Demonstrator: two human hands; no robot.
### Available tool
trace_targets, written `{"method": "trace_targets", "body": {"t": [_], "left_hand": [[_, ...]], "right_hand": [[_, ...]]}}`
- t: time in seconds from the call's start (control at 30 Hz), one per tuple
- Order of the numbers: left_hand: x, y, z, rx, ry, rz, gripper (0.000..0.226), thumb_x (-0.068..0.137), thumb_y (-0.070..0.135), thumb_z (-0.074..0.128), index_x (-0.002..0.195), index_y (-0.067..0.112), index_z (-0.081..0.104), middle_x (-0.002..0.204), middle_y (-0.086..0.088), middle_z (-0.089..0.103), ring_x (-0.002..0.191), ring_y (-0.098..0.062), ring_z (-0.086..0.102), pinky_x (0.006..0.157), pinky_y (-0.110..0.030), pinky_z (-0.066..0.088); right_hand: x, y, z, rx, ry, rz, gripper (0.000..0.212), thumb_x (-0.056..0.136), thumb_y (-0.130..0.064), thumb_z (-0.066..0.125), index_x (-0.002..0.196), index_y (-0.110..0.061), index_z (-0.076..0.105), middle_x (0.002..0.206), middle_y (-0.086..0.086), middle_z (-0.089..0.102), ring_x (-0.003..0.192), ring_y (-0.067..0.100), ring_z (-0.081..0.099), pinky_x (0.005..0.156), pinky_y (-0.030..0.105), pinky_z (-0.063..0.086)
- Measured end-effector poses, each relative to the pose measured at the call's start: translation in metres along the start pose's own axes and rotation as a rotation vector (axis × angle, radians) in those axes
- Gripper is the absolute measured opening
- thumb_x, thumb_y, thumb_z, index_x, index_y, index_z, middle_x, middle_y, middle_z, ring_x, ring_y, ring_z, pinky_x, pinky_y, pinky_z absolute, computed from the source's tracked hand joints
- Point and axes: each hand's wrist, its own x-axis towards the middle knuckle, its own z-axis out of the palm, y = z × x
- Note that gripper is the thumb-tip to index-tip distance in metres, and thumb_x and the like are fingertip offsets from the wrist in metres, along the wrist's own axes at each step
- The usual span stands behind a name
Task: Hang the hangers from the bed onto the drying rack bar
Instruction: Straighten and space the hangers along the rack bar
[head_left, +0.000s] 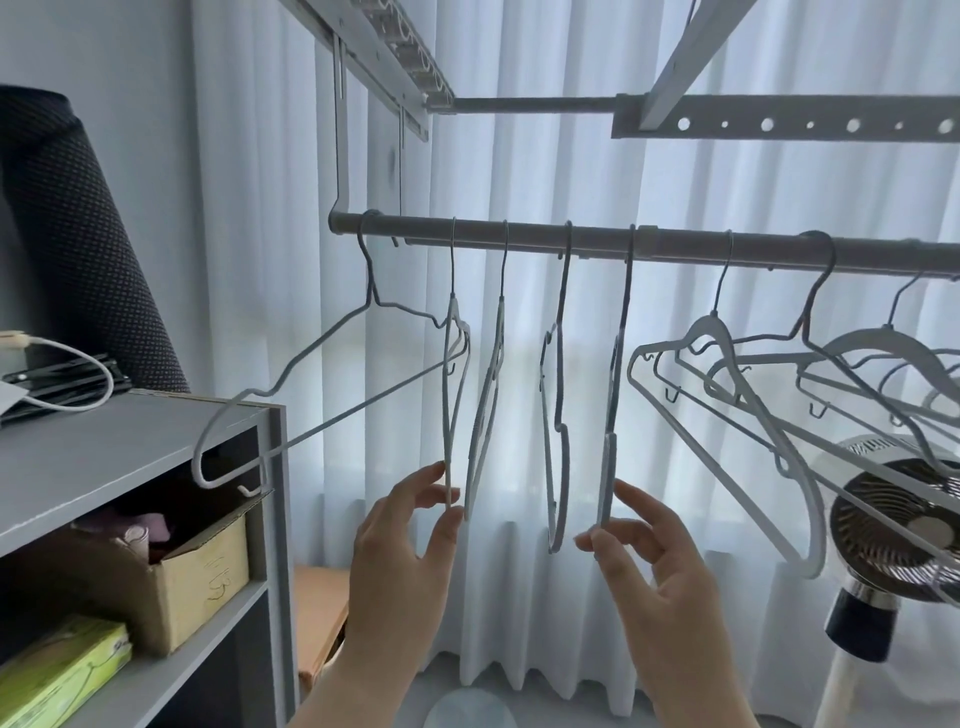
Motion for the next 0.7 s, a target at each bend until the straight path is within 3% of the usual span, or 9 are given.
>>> {"method": "trace_targets", "body": {"t": [0.07,0.2,0.4,0.53,0.7], "left_hand": [[0.000,-0.001,0.000,0.000,-0.003,0.004,0.033,0.083,0.017,0.064,0.102,0.040,0.049,0.089,0.027,0.056,0.092,-0.004,0.055,0.096,-0.033,0.044],[0.000,-0.001,0.000,-0.006,0.003,0.004,0.029,0.083,0.018,0.062,0.101,0.038,0.052,0.091,0.024,0.058,0.093,-0.016,0.058,0.094,-0.044,0.047],[0.001,0.000,-0.003,-0.027,0.039,-0.013,0.025,0.080,0.036,0.056,0.094,0.053,0.047,0.094,0.023,0.060,0.086,-0.028,0.061,0.079,-0.053,0.053],[0.002,0.000,-0.004,-0.029,0.047,-0.011,0.028,0.082,0.031,0.059,0.094,0.054,0.047,0.093,0.023,0.060,0.091,-0.021,0.060,0.080,-0.051,0.054],[0.002,-0.001,-0.006,0.002,0.028,-0.015,0.032,0.084,0.026,0.060,0.097,0.052,0.047,0.094,0.025,0.058,0.097,-0.016,0.058,0.084,-0.048,0.053]], "right_hand": [[0.000,0.000,-0.001,-0.008,0.008,-0.004,0.045,0.051,-0.058,0.052,0.094,-0.045,0.051,0.082,-0.019,0.068,0.094,-0.014,0.055,0.080,0.008,0.035],[0.001,0.000,-0.006,-0.026,0.023,-0.010,0.021,0.078,-0.028,0.059,0.091,-0.042,0.051,0.075,-0.019,0.068,0.092,0.001,0.057,0.081,0.009,0.037],[0.000,0.002,-0.012,-0.070,0.024,-0.022,0.037,0.085,-0.003,0.059,0.087,-0.040,0.053,0.073,-0.021,0.068,0.090,0.000,0.058,0.078,0.009,0.036],[0.000,0.000,-0.011,-0.079,0.025,-0.027,0.037,0.084,-0.003,0.058,0.087,-0.040,0.053,0.074,-0.021,0.068,0.090,0.001,0.058,0.080,0.009,0.036],[-0.001,-0.002,-0.011,-0.088,0.030,-0.035,0.037,0.084,-0.013,0.064,0.081,-0.049,0.058,0.074,-0.024,0.068,0.085,-0.008,0.058,0.083,0.006,0.039]]}}
